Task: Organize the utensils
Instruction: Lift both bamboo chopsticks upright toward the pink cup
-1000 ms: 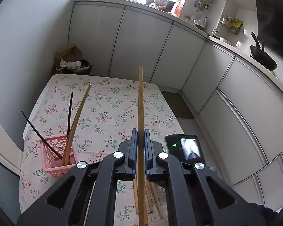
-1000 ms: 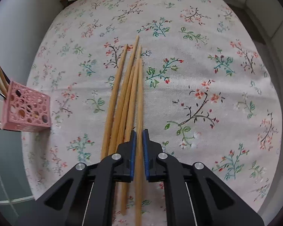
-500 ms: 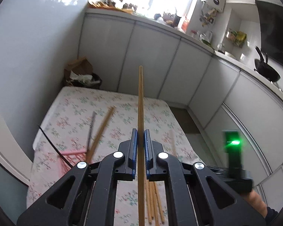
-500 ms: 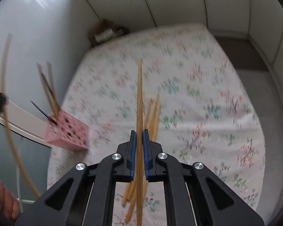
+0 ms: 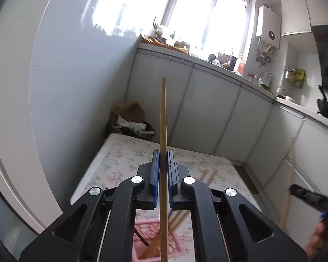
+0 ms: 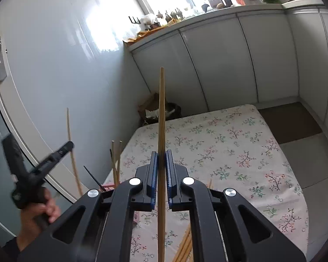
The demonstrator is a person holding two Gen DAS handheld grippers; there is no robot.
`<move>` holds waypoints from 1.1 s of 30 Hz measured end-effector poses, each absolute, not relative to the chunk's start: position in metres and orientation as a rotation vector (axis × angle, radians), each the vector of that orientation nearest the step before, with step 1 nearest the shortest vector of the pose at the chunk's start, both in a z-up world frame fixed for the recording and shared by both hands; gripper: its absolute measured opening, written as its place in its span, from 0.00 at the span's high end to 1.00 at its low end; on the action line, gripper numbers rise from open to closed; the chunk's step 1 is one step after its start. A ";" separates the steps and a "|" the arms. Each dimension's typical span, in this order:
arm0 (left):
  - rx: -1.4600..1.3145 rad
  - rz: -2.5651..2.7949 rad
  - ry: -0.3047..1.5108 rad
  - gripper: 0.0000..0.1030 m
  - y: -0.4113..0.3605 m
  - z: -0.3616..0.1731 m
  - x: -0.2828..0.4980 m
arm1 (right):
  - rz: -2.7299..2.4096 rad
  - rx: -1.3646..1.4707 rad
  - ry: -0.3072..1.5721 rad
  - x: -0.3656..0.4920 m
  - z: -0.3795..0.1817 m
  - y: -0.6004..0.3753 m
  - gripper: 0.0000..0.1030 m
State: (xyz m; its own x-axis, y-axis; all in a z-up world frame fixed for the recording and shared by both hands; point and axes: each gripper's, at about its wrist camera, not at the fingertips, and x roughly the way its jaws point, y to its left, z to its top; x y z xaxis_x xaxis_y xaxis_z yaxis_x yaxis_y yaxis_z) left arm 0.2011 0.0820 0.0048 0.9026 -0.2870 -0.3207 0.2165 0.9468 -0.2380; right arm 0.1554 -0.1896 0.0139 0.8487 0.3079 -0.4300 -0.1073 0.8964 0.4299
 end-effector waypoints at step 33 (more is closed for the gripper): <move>-0.011 -0.246 0.435 0.94 0.075 -0.035 0.217 | 0.253 0.354 0.488 0.151 0.013 -0.175 0.93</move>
